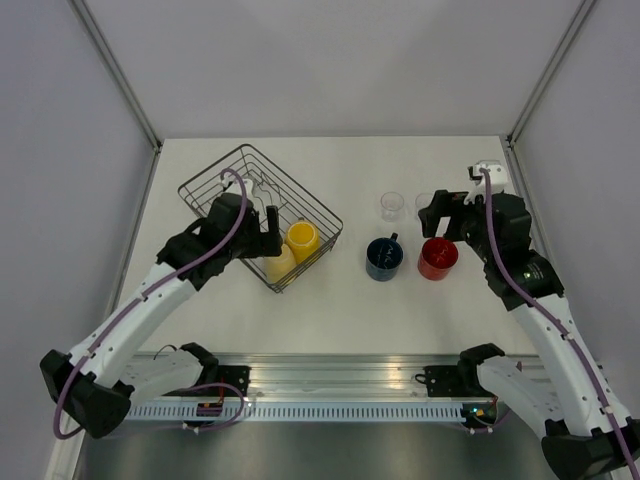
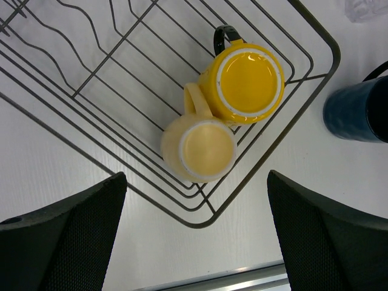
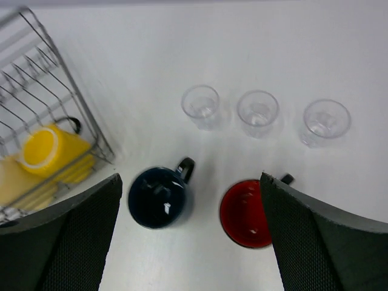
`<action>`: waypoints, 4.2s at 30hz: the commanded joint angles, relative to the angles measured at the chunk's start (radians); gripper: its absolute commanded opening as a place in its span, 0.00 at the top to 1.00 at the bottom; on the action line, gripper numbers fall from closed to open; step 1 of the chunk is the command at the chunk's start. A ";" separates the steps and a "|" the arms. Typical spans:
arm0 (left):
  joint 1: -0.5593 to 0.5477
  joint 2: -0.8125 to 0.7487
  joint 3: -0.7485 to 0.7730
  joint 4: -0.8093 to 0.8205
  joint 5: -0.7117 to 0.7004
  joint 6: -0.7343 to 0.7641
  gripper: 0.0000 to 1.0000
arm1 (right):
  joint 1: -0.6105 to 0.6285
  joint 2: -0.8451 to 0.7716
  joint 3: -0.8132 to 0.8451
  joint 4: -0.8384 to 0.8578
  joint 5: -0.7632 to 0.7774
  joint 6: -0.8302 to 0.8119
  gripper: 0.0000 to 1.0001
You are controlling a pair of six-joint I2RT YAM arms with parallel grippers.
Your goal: Unload the cups from the dish rack
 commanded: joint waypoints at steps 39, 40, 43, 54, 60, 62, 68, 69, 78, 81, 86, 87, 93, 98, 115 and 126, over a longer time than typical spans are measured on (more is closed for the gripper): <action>-0.013 0.729 0.427 0.022 0.173 0.306 0.00 | 0.002 -0.107 -0.032 0.036 -0.388 0.042 0.02; -0.013 0.731 0.425 0.022 0.170 0.303 0.00 | 0.002 -0.109 -0.032 0.036 -0.388 0.039 0.02; -0.013 0.742 0.410 0.030 0.162 0.297 0.00 | 0.002 -0.109 -0.036 0.036 -0.391 0.040 0.02; -0.014 0.791 0.365 0.070 0.122 0.294 0.00 | 0.002 -0.113 -0.044 0.046 -0.411 0.036 0.02; -0.014 0.808 0.341 0.093 0.124 0.279 0.00 | 0.003 -0.115 -0.046 0.047 -0.412 0.033 0.02; -0.014 0.811 0.328 0.099 0.122 0.272 0.00 | 0.002 -0.116 -0.046 0.046 -0.412 0.034 0.02; -0.013 0.823 0.321 0.111 0.116 0.266 0.04 | 0.002 -0.113 -0.046 0.050 -0.412 0.030 0.02; -0.013 0.821 0.321 0.111 0.116 0.265 0.10 | 0.000 -0.115 -0.046 0.049 -0.412 0.031 0.02; -0.013 0.736 0.336 0.105 0.083 0.240 0.98 | 0.002 -0.123 -0.040 0.047 -0.408 0.030 0.02; -0.011 0.705 0.348 0.096 0.055 0.226 0.98 | 0.002 -0.124 -0.038 0.049 -0.406 0.031 0.02; -0.011 0.656 0.359 0.093 0.030 0.208 0.98 | 0.002 -0.126 -0.036 0.049 -0.406 0.033 0.02; -0.011 0.648 0.362 0.093 0.030 0.206 0.98 | 0.002 -0.127 -0.035 0.047 -0.406 0.033 0.02; -0.013 0.564 0.370 0.096 0.017 0.179 0.98 | 0.002 -0.129 -0.030 0.050 -0.403 0.034 0.02; -0.013 0.467 0.365 0.157 0.044 0.141 0.98 | 0.002 -0.132 -0.038 0.078 -0.415 0.042 0.02; -0.013 0.094 0.031 0.833 0.748 -0.206 0.98 | 0.015 -0.047 -0.270 0.748 -0.849 0.496 0.03; -0.019 0.100 -0.175 1.409 0.997 -0.586 0.98 | 0.244 -0.041 -0.270 0.852 -0.814 0.455 0.10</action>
